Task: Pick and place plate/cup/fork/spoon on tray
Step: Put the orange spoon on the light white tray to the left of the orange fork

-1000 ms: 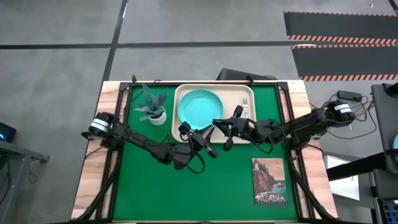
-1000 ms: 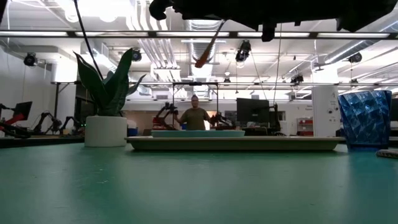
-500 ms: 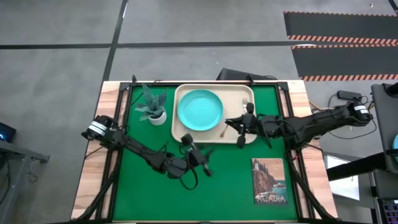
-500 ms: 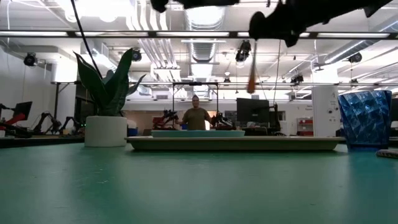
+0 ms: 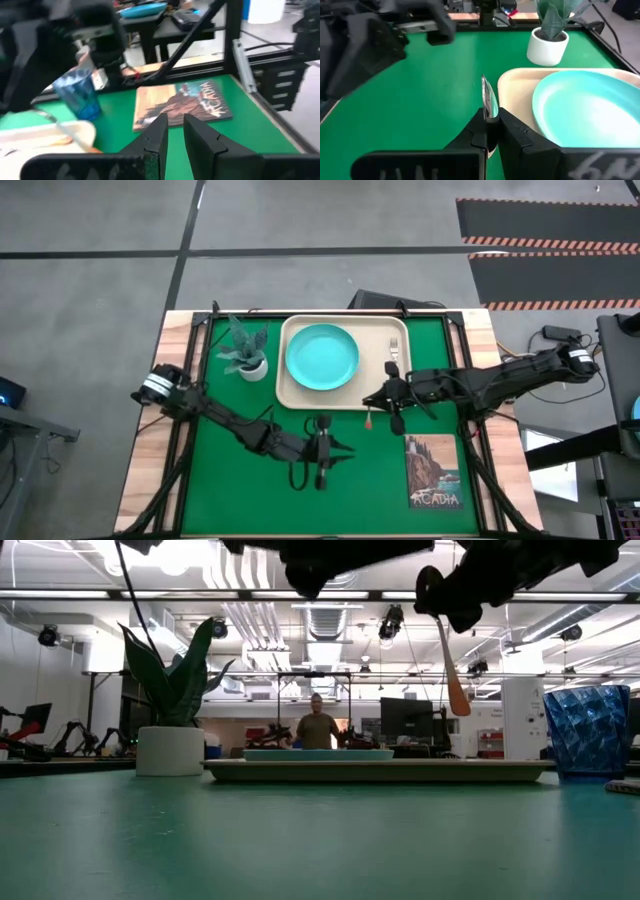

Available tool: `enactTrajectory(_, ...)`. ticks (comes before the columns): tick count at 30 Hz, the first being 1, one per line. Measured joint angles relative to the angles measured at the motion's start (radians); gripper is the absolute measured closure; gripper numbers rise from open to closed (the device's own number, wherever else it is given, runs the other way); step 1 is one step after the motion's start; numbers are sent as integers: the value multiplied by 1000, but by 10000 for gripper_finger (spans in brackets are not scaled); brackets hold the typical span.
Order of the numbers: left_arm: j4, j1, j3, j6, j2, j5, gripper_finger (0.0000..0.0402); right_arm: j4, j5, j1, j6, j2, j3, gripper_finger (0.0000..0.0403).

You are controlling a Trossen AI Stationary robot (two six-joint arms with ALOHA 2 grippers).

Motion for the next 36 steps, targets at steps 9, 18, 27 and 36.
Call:
enactTrajectory(9,13,53,-38,-145,0,-1,356,-5,-20,0,-2,60,45,390)
enactTrajectory(18,7,78,-45,-209,0,0,354,0,-21,0,-26,116,79,390)
enactTrajectory(27,9,81,-48,-216,0,-1,286,0,-21,1,-38,106,79,390)
enactTrajectory(36,8,84,-52,-209,0,-1,249,6,-20,3,-38,103,79,390)
